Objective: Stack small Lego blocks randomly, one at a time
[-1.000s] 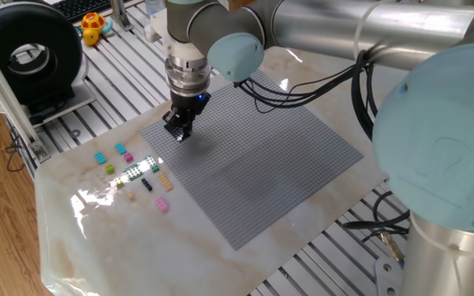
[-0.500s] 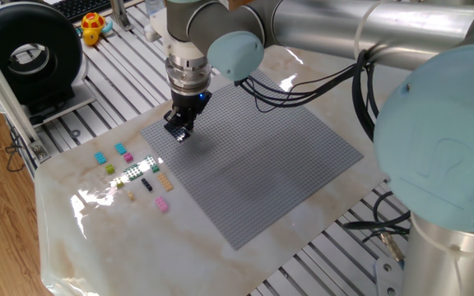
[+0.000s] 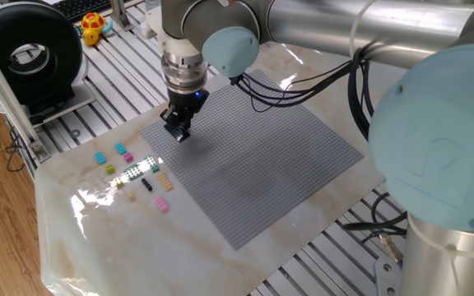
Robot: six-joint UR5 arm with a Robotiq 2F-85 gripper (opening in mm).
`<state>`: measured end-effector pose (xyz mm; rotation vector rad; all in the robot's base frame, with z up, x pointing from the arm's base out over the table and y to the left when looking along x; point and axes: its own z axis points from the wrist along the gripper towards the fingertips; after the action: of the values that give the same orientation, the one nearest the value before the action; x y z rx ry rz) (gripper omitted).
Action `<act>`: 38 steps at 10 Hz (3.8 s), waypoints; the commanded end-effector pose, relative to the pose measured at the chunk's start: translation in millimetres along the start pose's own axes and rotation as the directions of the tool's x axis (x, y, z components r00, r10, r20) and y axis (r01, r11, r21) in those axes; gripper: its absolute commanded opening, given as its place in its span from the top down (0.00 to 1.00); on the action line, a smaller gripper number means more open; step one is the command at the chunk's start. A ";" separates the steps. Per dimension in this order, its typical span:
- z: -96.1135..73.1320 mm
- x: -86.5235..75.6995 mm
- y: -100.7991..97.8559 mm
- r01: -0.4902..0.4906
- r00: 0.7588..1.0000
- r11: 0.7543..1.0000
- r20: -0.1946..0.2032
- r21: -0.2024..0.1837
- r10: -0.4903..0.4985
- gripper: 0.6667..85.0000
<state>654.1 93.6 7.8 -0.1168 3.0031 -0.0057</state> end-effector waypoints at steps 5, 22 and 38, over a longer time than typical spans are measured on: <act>2.9 -3.0 6.3 -0.017 1.000 1.000 0.011 -0.017 0.017 0.99; 7.2 -23.5 17.6 -0.013 1.000 1.000 0.017 -0.011 0.013 0.99; 7.4 -33.7 24.4 -0.022 1.000 0.999 0.011 -0.023 0.023 0.99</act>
<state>683.9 118.7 6.7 -0.1025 2.9904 0.0247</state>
